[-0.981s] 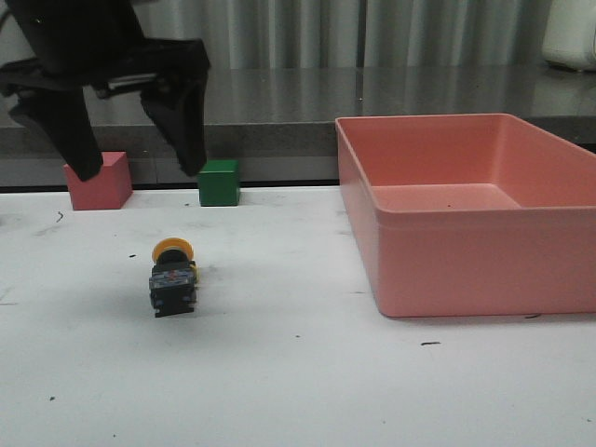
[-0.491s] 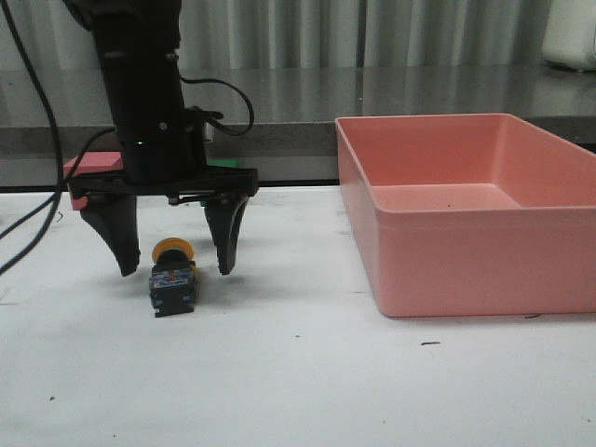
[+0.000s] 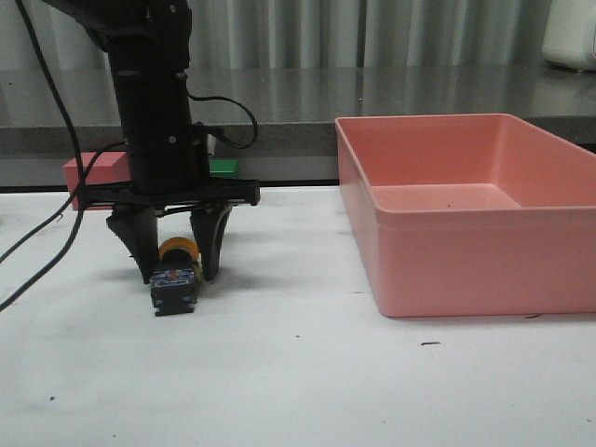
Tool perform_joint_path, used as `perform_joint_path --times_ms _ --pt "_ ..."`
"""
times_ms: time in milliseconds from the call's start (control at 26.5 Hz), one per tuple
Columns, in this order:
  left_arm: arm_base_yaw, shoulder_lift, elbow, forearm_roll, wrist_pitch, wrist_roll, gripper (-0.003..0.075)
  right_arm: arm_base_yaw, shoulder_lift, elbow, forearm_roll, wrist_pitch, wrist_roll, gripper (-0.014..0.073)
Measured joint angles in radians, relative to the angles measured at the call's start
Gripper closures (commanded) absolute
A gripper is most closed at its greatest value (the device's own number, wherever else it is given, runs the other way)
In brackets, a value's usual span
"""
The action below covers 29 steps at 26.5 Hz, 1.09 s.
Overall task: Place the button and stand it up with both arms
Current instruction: 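Close the left gripper on the button's body, then lift the button and rotate it cap-up with the left gripper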
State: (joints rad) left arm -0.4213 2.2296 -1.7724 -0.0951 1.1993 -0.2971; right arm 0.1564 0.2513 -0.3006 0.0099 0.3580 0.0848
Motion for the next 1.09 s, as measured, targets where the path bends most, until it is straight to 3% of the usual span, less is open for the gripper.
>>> perform_joint_path --times_ms 226,642,830,1094 --pt "0.009 0.000 0.000 0.018 -0.010 0.000 0.0556 0.000 0.000 0.000 0.000 0.000 0.000 0.0662" --pt "0.009 -0.036 0.010 0.020 -0.073 0.099 0.0570 0.000 0.000 0.000 0.000 0.000 -0.002 0.0662" --pt "0.005 -0.195 0.120 0.020 -0.316 0.122 0.0570 0.000 0.000 0.000 0.000 0.000 -0.002 0.0662" --pt "0.005 -0.480 0.428 0.020 -0.741 0.152 0.0570 0.000 0.000 0.000 0.000 0.000 -0.002 0.0662"
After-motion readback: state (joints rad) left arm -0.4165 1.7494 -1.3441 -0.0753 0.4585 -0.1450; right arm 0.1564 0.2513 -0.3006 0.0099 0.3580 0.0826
